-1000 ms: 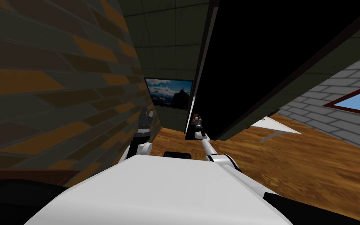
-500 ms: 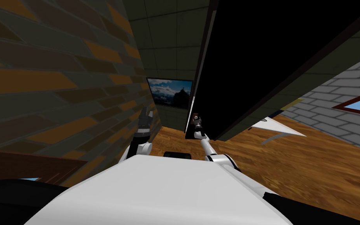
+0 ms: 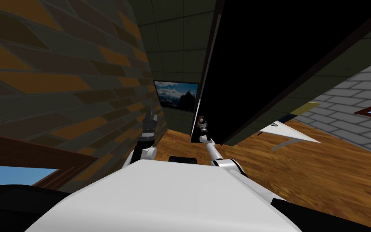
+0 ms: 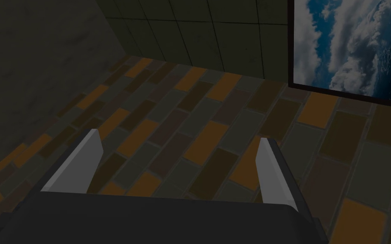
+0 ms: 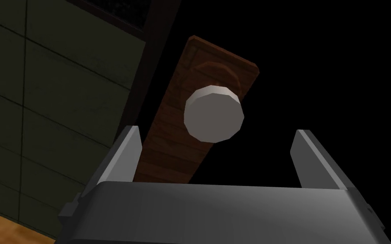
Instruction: Pull the door open
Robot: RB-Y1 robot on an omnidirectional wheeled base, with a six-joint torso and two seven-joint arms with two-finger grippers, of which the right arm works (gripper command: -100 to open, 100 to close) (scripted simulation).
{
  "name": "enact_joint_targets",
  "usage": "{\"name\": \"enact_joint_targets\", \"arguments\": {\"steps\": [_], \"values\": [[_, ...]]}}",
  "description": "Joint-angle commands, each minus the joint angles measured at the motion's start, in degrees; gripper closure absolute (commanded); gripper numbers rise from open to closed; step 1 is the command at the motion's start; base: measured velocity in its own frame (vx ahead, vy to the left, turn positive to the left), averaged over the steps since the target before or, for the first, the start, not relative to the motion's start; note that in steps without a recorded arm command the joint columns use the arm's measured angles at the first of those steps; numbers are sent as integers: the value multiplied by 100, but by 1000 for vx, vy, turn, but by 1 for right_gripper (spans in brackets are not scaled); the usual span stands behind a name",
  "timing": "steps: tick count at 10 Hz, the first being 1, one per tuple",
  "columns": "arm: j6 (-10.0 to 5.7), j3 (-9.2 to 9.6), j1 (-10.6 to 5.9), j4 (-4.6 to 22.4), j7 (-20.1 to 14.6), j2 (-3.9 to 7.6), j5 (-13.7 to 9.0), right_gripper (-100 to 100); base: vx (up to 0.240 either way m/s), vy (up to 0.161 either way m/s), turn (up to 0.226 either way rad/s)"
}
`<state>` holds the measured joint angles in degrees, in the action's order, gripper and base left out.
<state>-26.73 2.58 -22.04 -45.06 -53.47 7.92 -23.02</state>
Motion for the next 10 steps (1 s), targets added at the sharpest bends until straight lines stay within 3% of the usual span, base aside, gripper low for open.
{"name": "enact_joint_targets", "arguments": {"steps": [1,3,10], "values": [[5,18,-7,9,-165,-6,-64,-100,-42,-34,32],[41,77,-10,-5,-539,-31,-297,-100,-65,-45,63],[109,190,-15,-29,-1492,-80,-740,-100,-62,-43,49]]}}
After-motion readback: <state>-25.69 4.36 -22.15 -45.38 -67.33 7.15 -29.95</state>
